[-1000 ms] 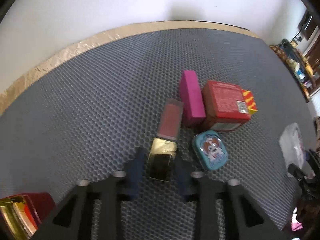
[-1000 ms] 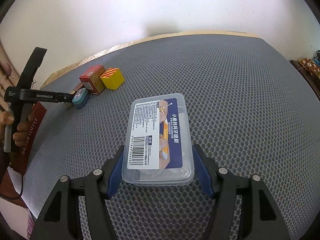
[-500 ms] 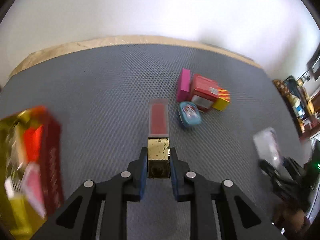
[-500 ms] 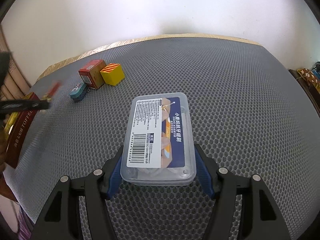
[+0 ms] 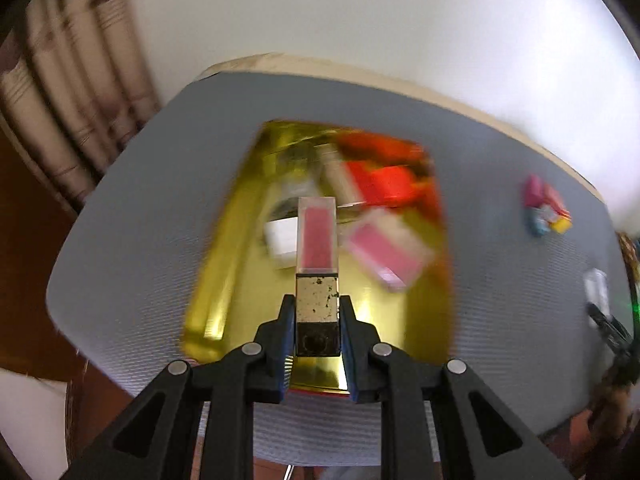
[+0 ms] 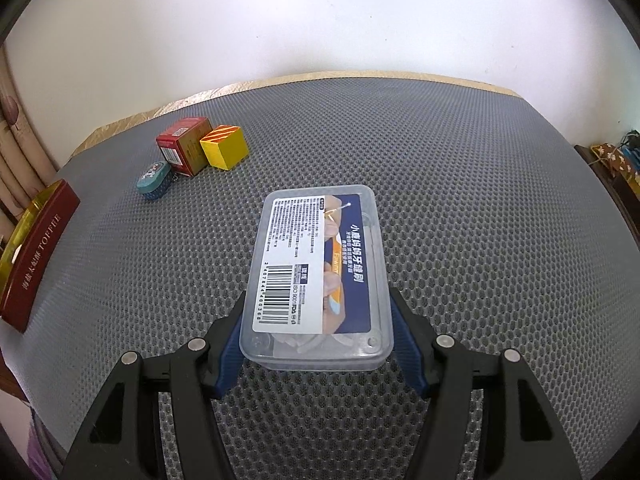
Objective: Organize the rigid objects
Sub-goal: 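Carry the lipstick tube into the tin and open the left gripper, then carry the toothbrush box over the tin and lower it in with the right gripper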
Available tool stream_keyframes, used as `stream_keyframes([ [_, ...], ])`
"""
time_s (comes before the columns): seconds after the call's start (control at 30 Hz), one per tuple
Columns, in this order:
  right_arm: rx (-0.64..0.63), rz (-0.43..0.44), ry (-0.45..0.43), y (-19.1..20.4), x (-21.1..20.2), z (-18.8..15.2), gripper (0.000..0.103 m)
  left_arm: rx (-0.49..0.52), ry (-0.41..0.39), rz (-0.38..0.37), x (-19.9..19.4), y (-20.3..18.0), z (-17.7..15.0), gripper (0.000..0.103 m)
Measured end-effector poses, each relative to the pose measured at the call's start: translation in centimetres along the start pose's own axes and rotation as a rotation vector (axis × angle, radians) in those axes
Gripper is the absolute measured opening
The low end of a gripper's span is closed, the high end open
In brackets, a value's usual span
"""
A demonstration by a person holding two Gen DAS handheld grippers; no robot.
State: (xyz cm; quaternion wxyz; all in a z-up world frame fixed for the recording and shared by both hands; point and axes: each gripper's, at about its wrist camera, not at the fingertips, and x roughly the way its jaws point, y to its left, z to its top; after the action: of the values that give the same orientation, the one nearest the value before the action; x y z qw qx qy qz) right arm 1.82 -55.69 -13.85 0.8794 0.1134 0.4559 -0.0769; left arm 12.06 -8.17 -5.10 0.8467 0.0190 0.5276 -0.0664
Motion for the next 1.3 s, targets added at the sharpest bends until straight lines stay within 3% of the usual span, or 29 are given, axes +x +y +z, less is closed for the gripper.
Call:
stream_keyframes([
  [0.3,-0.016,-0.022,0.003,0.2,0.3,0.1,0.061,-0.004,0.040,0.066,3.5,3.5,-1.1,0.020],
  [0.63,-0.020,-0.025,0.003,0.4,0.3,0.2,0.062,0.042,0.056,0.127,4.8,1.9,-1.5,0.022],
  [0.7,-0.020,-0.025,0.003,0.4,0.2,0.2,0.062,0.034,0.051,0.138,4.4,1.7,-1.6,0.028],
  [0.77,-0.018,-0.023,0.003,0.3,0.2,0.2,0.062,0.013,0.028,0.142,3.2,1.5,-2.0,0.034],
  [0.87,-0.015,-0.019,0.002,0.3,0.2,0.2,0.062,-0.014,-0.042,0.137,1.0,1.3,-2.7,0.035],
  [1.17,-0.013,-0.025,0.007,0.3,0.1,0.2,0.059,-0.175,-0.316,0.275,-6.8,1.7,-7.7,0.042],
  [1.3,0.001,-0.013,0.031,0.4,-0.4,0.1,0.058,-0.222,-0.361,0.317,-7.9,2.6,-9.1,0.047],
])
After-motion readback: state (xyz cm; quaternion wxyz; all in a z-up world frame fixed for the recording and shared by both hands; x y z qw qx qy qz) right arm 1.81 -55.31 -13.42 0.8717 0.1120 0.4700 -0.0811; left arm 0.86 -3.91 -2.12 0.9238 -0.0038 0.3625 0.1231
